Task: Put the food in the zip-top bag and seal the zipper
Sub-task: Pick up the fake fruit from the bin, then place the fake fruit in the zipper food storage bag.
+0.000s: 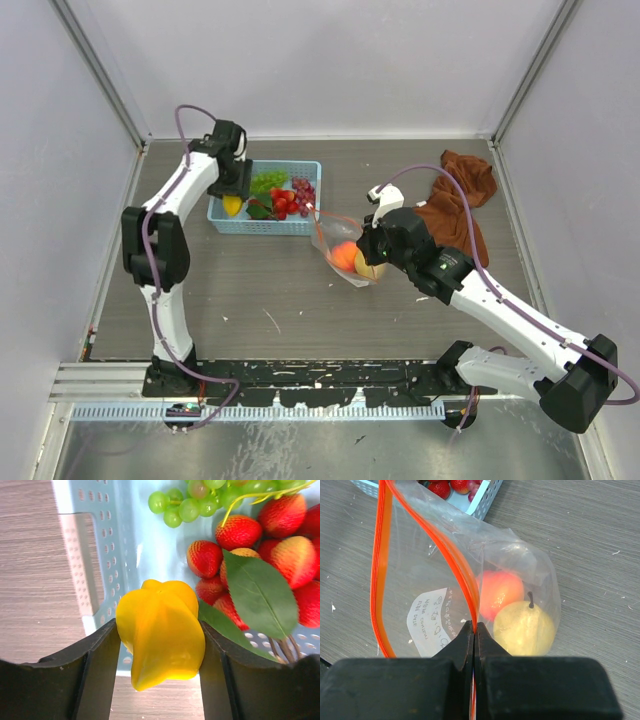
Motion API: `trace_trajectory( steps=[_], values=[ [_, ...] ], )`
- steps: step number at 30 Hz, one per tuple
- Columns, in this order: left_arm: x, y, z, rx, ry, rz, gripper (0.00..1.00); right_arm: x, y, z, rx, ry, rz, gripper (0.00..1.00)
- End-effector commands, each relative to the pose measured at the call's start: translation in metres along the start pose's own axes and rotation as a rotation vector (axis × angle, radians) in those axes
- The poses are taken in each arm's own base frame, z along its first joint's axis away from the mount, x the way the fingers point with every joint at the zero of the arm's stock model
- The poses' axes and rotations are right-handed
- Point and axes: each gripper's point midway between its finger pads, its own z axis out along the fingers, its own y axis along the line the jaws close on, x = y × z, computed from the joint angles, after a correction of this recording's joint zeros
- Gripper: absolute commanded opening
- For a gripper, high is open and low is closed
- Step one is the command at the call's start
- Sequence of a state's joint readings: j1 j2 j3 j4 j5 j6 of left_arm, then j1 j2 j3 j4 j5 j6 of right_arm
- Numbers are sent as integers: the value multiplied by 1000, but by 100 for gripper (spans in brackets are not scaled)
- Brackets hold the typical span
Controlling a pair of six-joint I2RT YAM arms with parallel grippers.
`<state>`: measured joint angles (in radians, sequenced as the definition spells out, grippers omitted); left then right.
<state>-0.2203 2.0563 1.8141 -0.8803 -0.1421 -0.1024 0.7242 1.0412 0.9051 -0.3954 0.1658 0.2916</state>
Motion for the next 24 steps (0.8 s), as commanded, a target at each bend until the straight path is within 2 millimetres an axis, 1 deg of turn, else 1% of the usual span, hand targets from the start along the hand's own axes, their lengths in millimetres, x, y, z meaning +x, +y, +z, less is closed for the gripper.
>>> trace_trajectory(
  steps=[1, 2, 3, 5, 9, 11, 13, 18, 23, 24],
  values=[
    [-26, 4, -50, 19, -156, -69, 36, -23, 6, -3, -15, -65, 24, 0],
    [-25, 5, -57, 25, -165, -79, 35, -23, 6, -4, -14, -65, 25, 0],
    [-30, 3, -63, 34, -199, -90, 35, -24, 5, -4, -12, -64, 26, 0],
    [-32, -1, -77, 59, -241, -111, 35, -24, 5, -4, -10, -63, 25, 0],
    [-33, -18, -107, 140, -321, -133, 35, -24, 7, -3, -13, -57, 24, 0],
    [-33, -30, -124, 190, -365, -132, 35, -24, 8, -3, -17, -48, 24, 0],
    [-31, -46, -143, 245, -415, -109, 34, -24, 8, -3, -20, -44, 24, 0],
    [-22, -84, -191, 376, -577, -25, 34, -27, 10, -5, -25, -47, 24, 0],
    [-11, -117, -233, 522, -724, 67, 32, -30, 10, -10, -27, -45, 17, 0],
    [-9, -124, -236, 547, -739, 84, 31, -30, 10, -11, -25, -44, 13, 0]
  ],
)
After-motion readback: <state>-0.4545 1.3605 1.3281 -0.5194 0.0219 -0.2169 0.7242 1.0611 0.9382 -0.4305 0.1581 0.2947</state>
